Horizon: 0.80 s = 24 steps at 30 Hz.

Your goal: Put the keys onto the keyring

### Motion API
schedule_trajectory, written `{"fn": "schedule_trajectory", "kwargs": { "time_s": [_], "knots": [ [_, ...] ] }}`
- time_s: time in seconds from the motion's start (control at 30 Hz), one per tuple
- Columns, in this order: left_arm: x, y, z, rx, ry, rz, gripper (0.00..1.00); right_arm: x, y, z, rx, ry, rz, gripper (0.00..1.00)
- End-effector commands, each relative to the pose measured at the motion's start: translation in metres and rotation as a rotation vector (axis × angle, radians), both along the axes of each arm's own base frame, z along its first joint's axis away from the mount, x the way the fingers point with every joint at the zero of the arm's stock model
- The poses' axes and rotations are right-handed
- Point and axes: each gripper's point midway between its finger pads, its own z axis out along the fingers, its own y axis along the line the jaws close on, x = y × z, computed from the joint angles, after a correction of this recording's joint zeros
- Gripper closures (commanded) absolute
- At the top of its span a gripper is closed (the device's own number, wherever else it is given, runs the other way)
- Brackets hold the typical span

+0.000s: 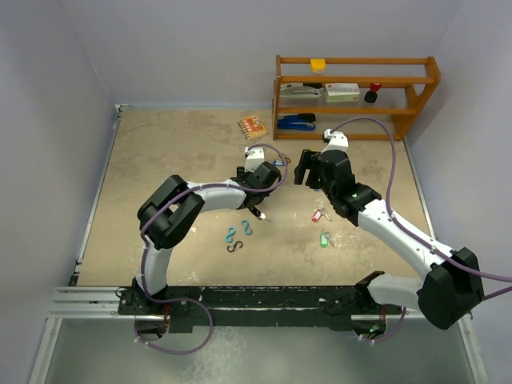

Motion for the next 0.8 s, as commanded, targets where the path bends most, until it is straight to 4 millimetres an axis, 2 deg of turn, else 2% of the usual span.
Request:
{"fn": "schedule_trajectory", "kwargs": {
  "time_s": [0.0,0.17,0.33,0.4,0.5,0.57,0.77],
  "knots": [
    [0.006,0.001,0.003,0.04,-0.016,-0.003,0.47,0.004,0.002,0.009,0.023,-0.035,0.007,0.22],
    [0.004,0.002,-0.003,0.051,0.001,-0.018,0.51,0.004,0.002,0.009,0.025,-0.034,0.008,0.22],
    [0.0,0.002,-0.009,0.052,0.02,-0.032,0.58,0.004,0.002,0.007,0.029,-0.03,0.01,0.22],
    [-0.001,0.002,-0.01,0.054,0.024,-0.039,0.67,0.004,0.002,0.008,0.031,-0.03,0.011,0.22],
    [-0.002,0.002,-0.014,0.059,0.036,-0.05,0.88,0.004,0.002,0.007,0.032,-0.027,0.011,0.22],
    [-0.003,0.003,-0.015,0.057,0.04,-0.051,0.98,0.003,0.002,0.007,0.035,-0.027,0.012,0.22],
    [-0.004,0.006,-0.013,0.052,0.037,-0.053,1.0,0.003,0.003,0.006,0.039,-0.024,0.019,0.22]
  ]
}}
